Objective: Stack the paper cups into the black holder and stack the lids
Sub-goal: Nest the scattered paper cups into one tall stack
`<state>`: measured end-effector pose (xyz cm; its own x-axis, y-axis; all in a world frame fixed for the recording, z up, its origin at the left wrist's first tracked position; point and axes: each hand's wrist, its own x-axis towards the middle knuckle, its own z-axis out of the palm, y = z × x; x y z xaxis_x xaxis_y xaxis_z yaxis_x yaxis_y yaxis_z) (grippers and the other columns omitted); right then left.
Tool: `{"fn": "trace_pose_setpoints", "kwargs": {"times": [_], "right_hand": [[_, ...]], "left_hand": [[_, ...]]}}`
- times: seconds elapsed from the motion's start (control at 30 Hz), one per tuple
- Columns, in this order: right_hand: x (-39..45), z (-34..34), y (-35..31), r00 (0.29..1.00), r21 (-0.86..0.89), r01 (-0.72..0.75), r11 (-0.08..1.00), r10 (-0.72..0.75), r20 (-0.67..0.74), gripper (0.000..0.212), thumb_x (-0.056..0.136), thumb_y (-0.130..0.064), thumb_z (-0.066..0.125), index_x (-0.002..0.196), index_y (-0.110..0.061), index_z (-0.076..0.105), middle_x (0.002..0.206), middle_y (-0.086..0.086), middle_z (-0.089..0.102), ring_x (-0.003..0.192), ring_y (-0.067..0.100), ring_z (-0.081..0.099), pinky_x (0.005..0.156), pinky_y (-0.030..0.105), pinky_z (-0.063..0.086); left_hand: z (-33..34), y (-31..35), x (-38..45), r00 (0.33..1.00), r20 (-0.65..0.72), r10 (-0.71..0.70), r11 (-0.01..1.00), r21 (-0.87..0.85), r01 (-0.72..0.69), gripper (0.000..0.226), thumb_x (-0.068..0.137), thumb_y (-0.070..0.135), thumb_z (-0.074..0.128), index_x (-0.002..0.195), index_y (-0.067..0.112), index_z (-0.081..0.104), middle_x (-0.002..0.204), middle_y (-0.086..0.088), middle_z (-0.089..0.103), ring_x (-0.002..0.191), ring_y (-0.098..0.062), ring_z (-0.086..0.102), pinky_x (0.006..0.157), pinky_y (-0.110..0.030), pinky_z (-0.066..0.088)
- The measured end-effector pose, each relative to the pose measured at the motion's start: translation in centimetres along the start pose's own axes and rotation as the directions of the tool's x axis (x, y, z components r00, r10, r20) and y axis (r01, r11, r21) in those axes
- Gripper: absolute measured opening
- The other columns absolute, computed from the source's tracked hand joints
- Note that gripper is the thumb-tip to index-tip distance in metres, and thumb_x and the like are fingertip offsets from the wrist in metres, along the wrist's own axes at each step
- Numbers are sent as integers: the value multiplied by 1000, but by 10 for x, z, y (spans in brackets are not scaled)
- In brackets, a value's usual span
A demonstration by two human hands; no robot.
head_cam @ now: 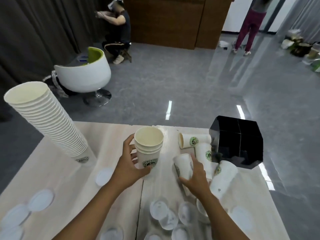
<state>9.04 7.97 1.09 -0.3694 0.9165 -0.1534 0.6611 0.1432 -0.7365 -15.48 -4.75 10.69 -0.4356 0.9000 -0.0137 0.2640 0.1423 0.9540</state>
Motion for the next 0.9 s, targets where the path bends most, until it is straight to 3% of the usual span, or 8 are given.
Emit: {"fn": "trace_pose_setpoints", "kwargs": {"times": [0.1,0.27,0.43,0.7,0.8,0.9], "right_hand": [[10,9,11,1000,-42,-15,999,16,12,111,72,-37,85,161,-24,21,143,9,43,130,29,47,107,41,41],[20,17,22,998,-58,-48,997,50,44,115,71,-35,86,162,-33,16,142,7,42,120,29,53,98,44,49],[19,18,21,996,-62,-55,997,59,71,114,76,-27,85,163,-30,10,141,10,40,114,27,55,93,44,53],[25,23,16,989,-87,-88,992,97,112,119,76,-24,83,163,-22,2,142,14,38,122,31,51,93,40,50],[25,20,6,993,-27,-82,996,84,81,119,74,-20,85,162,-23,6,144,11,37,126,28,47,91,34,44],[24,8,-19,999,133,-37,990,39,-14,119,73,-15,85,162,-27,8,146,5,35,131,22,42,100,33,42]], "left_hand": [[1,-2,3,999,-37,-26,999,20,27,117,67,14,97,135,72,22,138,22,50,118,-8,62,94,-28,55],[7,-5,6,998,-47,-48,999,13,48,116,67,17,98,137,70,22,140,20,50,123,-11,61,99,-30,54],[10,-6,4,998,-48,-51,999,15,52,116,67,17,98,136,71,21,141,17,50,123,-13,61,98,-29,55],[6,-3,-4,996,-74,-47,999,3,47,117,67,17,98,138,70,22,141,17,50,123,-11,62,100,-32,56],[-1,-1,-5,996,-80,-35,999,8,36,117,66,19,98,141,67,22,141,18,49,124,-12,61,100,-31,55],[-8,5,-3,997,-78,-3,1000,3,3,116,66,19,98,138,70,22,138,24,49,121,-4,60,97,-27,54]]}}
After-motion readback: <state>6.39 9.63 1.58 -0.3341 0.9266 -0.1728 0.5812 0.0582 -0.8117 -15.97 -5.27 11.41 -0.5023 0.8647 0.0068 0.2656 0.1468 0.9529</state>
